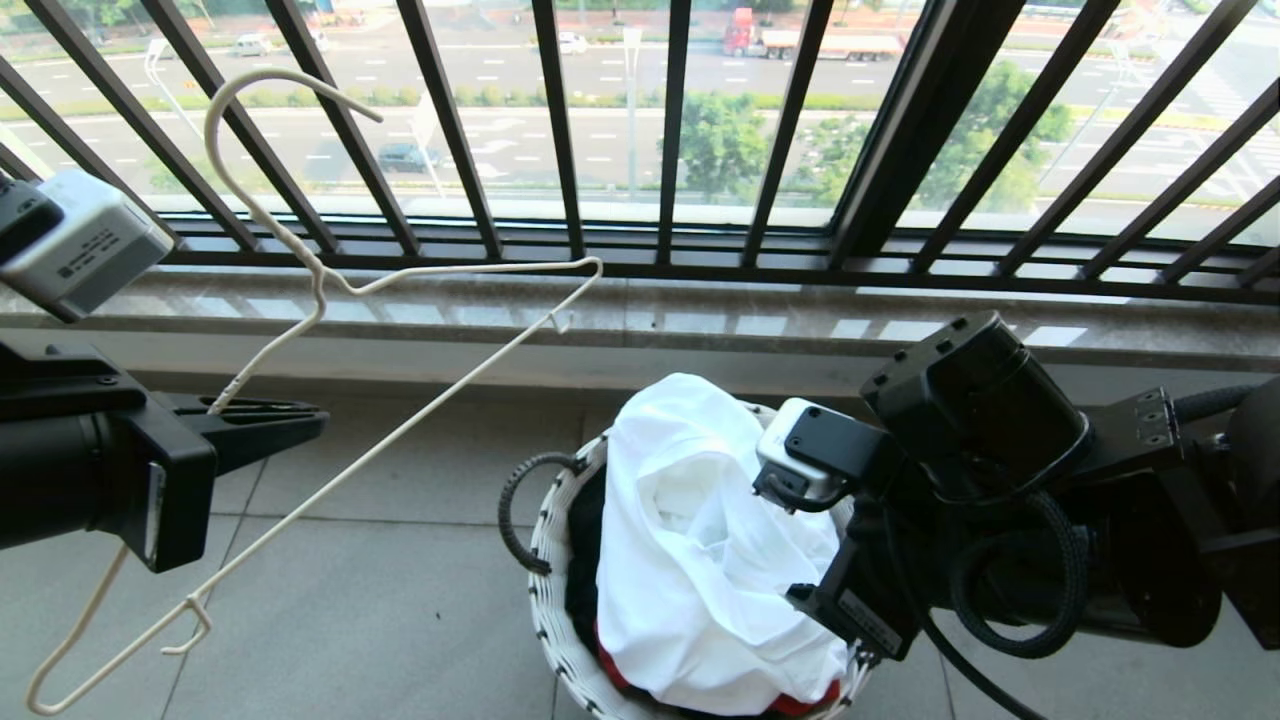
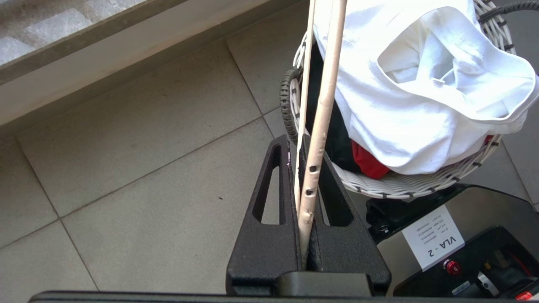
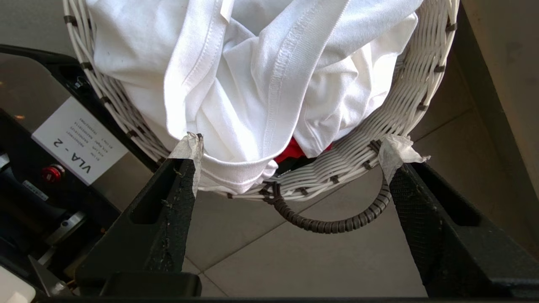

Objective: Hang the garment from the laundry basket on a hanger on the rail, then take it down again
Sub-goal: Pick up clothes from the basket

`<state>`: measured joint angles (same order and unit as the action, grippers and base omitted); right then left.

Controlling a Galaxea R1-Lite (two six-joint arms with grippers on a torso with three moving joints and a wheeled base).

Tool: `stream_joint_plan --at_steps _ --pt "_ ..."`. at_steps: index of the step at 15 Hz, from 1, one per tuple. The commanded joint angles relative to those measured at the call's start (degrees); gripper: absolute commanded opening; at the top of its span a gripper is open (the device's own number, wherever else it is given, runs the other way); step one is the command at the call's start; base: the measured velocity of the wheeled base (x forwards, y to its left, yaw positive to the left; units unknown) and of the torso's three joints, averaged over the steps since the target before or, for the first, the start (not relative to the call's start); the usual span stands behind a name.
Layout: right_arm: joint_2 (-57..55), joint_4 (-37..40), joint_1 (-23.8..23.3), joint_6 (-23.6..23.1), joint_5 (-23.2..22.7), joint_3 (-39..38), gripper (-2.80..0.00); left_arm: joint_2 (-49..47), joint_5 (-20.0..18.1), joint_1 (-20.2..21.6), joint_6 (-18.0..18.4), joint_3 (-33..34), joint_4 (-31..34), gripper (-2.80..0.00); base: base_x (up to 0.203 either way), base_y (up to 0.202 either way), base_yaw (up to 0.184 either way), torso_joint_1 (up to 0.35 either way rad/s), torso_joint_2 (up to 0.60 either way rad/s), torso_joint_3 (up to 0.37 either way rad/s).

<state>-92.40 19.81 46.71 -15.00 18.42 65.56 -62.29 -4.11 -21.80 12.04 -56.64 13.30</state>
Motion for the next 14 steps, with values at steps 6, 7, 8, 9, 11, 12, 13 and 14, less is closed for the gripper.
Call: stream_joint_plan --at_steps 6,7,8,9,11,12,13,14 --pt "-7.28 -0.47 0.22 -3.17 6.17 6.24 -2.80 1.29 -0.10 0.00 0.08 -0.05 0.15 -2.80 0.000 0.000 0.000 0.000 0.00 0.000" --pt "-8.64 -0.53 0.19 -3.49 9.01 7.27 -2.80 1.29 -0.11 0.00 0.08 -0.05 0.15 -2.80 0.000 0.000 0.000 0.000 0.00 0.000" --pt "-9.54 -0.69 0.22 -3.82 11.05 7.95 -2.80 1.29 -0.11 0.00 0.08 -0.23 0.73 -2.80 0.000 0.000 0.000 0.000 0.00 0.000" --pt "-10.12 -0.73 0.22 -3.89 11.36 8.74 -2.80 1.29 -0.19 0.00 0.08 -0.86 1.58 -2.80 0.000 0.000 0.000 0.000 0.00 0.000" --pt "-11.02 -0.74 0.22 -4.40 11.60 10.09 -2.80 1.29 -0.44 0.00 0.08 -2.27 4.42 -2.80 0.000 0.000 0.000 0.000 0.00 0.000" --pt "-11.49 -0.74 0.22 -4.68 12.26 10.29 -2.80 1.29 -0.55 0.00 0.00 -2.69 5.24 -2.80 0.000 0.000 0.000 0.000 0.00 0.000" --pt "-11.96 -0.74 0.32 -5.03 12.72 10.30 0.00 1.29 -0.55 0.00 0.08 -2.69 5.33 -2.80 0.000 0.000 0.000 0.000 0.00 0.000" --pt "-13.00 -0.79 0.93 -5.31 13.26 10.74 0.00 1.38 -0.55 -0.02 0.02 -2.69 5.33 -2.80 0.000 0.000 0.000 0.000 0.00 0.000"
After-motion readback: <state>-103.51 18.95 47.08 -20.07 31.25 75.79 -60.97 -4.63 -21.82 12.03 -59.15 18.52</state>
